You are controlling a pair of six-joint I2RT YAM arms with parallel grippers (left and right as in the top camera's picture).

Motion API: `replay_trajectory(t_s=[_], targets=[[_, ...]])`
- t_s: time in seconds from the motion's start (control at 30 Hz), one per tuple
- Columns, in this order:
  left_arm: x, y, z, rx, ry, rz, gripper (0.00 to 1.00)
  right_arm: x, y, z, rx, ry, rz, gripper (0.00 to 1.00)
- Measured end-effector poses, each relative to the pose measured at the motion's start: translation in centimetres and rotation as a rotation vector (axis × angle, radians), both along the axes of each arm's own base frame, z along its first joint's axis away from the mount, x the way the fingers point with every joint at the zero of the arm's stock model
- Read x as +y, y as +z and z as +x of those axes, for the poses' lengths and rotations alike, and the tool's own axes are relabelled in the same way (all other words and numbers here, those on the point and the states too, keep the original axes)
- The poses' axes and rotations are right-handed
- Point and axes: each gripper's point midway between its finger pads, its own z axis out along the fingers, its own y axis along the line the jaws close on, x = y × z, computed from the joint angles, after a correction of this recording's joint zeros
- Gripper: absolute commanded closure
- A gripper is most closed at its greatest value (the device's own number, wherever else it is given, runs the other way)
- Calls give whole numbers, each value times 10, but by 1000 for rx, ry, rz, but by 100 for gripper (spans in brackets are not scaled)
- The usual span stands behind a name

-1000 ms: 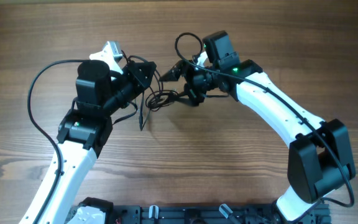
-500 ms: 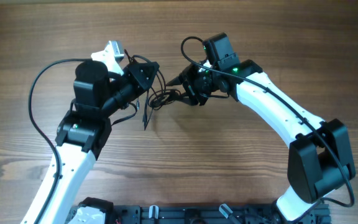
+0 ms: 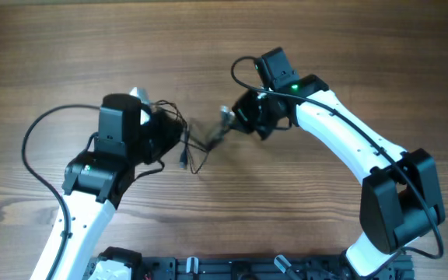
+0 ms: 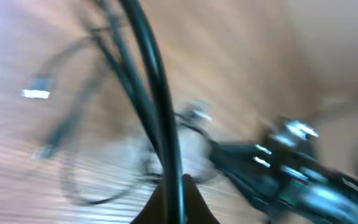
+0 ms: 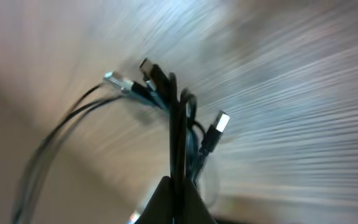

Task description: Untangle cables

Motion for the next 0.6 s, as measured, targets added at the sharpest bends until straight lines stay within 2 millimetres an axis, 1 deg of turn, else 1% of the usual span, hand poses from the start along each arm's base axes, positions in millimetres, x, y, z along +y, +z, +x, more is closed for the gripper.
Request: replay_trajectory(t_s=[0.07, 0.1, 0.17, 0.2, 0.3, 0.4, 0.47, 0.57, 0.6], targets=[[23, -9, 0, 24, 78, 75, 96, -20, -9, 0, -3, -7, -89, 96], [31, -10, 2, 22, 106, 94, 96, -29, -12, 3, -22, 2, -125, 96], [56, -10, 8, 19, 194, 125, 96, -46, -16, 10, -71, 41, -189, 96], [66, -10, 9, 20, 225, 130, 96, -53, -17, 10, -77, 52, -213, 96], [102, -10, 13, 26, 343, 134, 96, -85, -23, 8, -45, 55, -286, 96], [115, -8, 15, 23, 380, 64, 96, -90, -19, 9, -46, 68, -258, 96], [117, -4, 18, 7, 380, 23, 96, -90, -18, 10, -59, 91, -249, 96], [117, 4, 26, -34, 370, -10, 96, -85, -14, 16, -130, 184, -208, 96], [118, 6, 28, -49, 368, -9, 96, -80, -10, 22, -192, 257, -165, 96]])
